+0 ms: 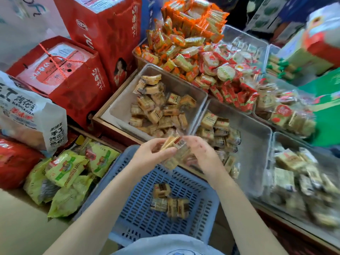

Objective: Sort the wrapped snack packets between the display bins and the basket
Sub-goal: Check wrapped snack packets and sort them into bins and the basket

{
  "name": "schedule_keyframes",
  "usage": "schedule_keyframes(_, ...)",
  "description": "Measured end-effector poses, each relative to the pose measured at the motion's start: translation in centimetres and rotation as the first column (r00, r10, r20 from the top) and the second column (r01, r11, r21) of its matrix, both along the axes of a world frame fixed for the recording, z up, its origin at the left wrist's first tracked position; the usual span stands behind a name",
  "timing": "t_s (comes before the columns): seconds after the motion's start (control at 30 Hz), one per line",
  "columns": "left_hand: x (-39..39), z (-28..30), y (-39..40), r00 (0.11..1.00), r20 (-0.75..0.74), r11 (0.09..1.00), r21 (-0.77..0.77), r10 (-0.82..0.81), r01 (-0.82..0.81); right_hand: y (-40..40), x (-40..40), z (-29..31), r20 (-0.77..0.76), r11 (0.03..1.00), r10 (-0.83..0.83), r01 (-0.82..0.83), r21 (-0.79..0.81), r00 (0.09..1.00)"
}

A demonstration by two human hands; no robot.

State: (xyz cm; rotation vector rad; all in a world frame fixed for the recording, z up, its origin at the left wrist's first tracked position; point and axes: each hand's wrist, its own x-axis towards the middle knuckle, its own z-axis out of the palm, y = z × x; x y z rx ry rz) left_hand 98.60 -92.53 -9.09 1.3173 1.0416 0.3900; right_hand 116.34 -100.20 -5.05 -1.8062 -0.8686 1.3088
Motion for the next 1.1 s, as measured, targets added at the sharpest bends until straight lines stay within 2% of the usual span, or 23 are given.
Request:
schedule_keyframes(0.07,0.1,-0.4,-1.9,0.999,0.033,0.997,-0.073,-0.024,0.026,-2.7,0.4,0.2,0.041,0.996,-0.088,0.087,0.016,0.995)
schedule_keyframes(0.2,0.8,0.0,-5.1,0.989,0.029,0.975,-0.168,-0.143,0.146,-7.1,0.7,0.1,0.153,0.992,-0.123,0.115,0.058,0.981)
schedule_keyframes(0.3,1.8,1.1,-7.5,0.985,0.064,0.960,-0.222,-0.159,0.170,-9.6,0.9,0.2,0.146,0.982,-0.183,0.173,0.081,0.972)
schedule_keyframes(0.37,2.3,1.7,-9.2,0.993,0.067,0.956,-0.270,-0.097,0.112,-11.1,1.3,0.7,0.049,0.976,-0.204,0.199,0.085,0.978)
schedule_keyframes(0.43,2.8,2.1,-10.8,0.994,0.104,0.930,-0.363,-0.020,0.056,-12.5,2.0,1.7,-0.146,0.970,-0.214,0.227,0.085,0.966)
schedule_keyframes(0.53,3.0,2.8,-12.8,0.984,0.177,0.910,-0.410,0.023,0.052,-14.6,3.0,3.0,-0.446,0.956,-0.217,0.282,0.084,0.869)
schedule_keyframes(0.6,3.0,3.3,-13.9,0.979,0.203,0.908,-0.413,0.020,0.068,-15.9,3.3,3.1,-0.528,0.941,-0.234,0.327,0.088,0.816)
schedule_keyframes(0.7,2.8,3.8,-15.3,0.976,0.216,0.924,-0.373,-0.004,0.086,-17.4,2.9,2.4,-0.566,0.921,-0.278,0.382,0.071,0.776)
schedule_keyframes(0.8,2.6,3.9,-16.4,0.987,0.161,0.957,-0.282,-0.026,0.072,-18.4,1.8,1.7,-0.553,0.924,-0.300,0.380,0.034,0.777)
schedule_keyframes(0.97,2.7,4.2,-18.1,0.997,0.081,0.986,-0.167,0.011,0.003,-19.9,0.3,1.4,-0.346,0.955,-0.282,0.297,-0.012,0.895)
schedule_keyframes(1.1,2.9,3.3,-19.2,0.993,-0.117,0.989,0.141,-0.024,0.040,-20.9,-0.3,1.5,-0.223,0.982,-0.161,0.179,0.061,0.961)
